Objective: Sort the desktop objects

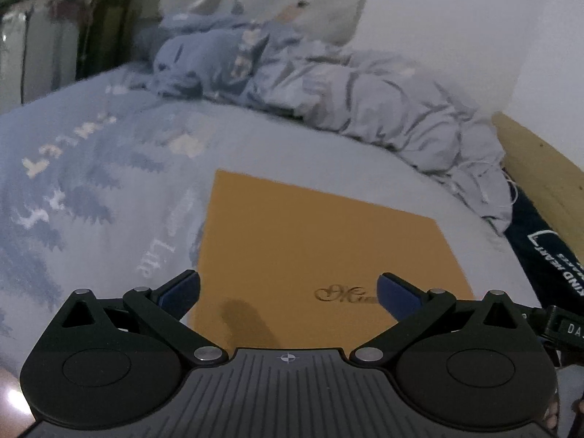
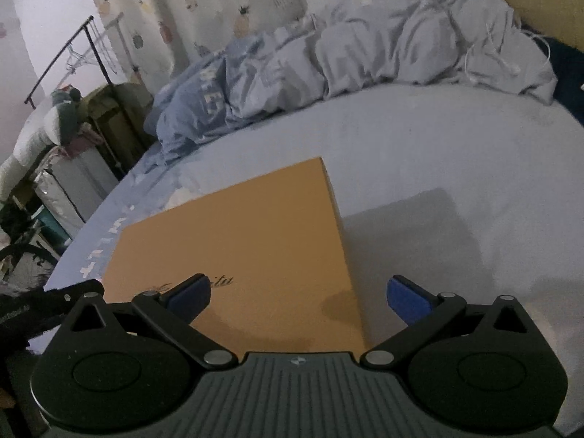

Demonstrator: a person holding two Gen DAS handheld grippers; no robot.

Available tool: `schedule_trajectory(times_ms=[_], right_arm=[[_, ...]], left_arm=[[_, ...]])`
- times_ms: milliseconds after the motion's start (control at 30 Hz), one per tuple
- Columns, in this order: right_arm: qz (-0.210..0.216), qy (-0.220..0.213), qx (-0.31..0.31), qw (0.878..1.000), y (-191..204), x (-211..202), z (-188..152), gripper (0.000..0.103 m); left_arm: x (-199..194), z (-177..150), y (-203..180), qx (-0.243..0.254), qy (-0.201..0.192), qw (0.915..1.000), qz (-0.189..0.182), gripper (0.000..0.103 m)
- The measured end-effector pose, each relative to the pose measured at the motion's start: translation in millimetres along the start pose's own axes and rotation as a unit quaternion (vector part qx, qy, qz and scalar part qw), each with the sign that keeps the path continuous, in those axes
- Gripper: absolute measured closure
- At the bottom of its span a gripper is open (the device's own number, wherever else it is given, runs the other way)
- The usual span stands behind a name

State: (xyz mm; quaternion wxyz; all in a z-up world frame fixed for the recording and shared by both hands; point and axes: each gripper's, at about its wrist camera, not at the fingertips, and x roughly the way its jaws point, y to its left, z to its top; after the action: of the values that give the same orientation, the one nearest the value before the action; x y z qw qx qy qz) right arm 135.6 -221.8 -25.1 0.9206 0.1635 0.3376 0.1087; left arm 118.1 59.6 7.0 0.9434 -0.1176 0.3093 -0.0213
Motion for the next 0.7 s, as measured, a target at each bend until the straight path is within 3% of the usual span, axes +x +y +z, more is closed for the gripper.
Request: schedule_trajectory(times_ms=[200,533,700], right_arm=[[0.002,-0.011,-0.024,1.000,-4,-36,-6,0.000],[-0.006,-0.065,-0.102,0.993,6,-88,-25,0.000],[-0.007,-0.089,-0.110,0.990,12,-104,-35,0.000]], left_arm=[[-46,-6,-22,0.063,-0.058,0.9962,0.014,0.000],[-110,-25,-44,0.098,-0.103,0.9898,0.011,0.000],[-135,-37,-51,0.112,-0.108,0.9877,0.016,0.000]])
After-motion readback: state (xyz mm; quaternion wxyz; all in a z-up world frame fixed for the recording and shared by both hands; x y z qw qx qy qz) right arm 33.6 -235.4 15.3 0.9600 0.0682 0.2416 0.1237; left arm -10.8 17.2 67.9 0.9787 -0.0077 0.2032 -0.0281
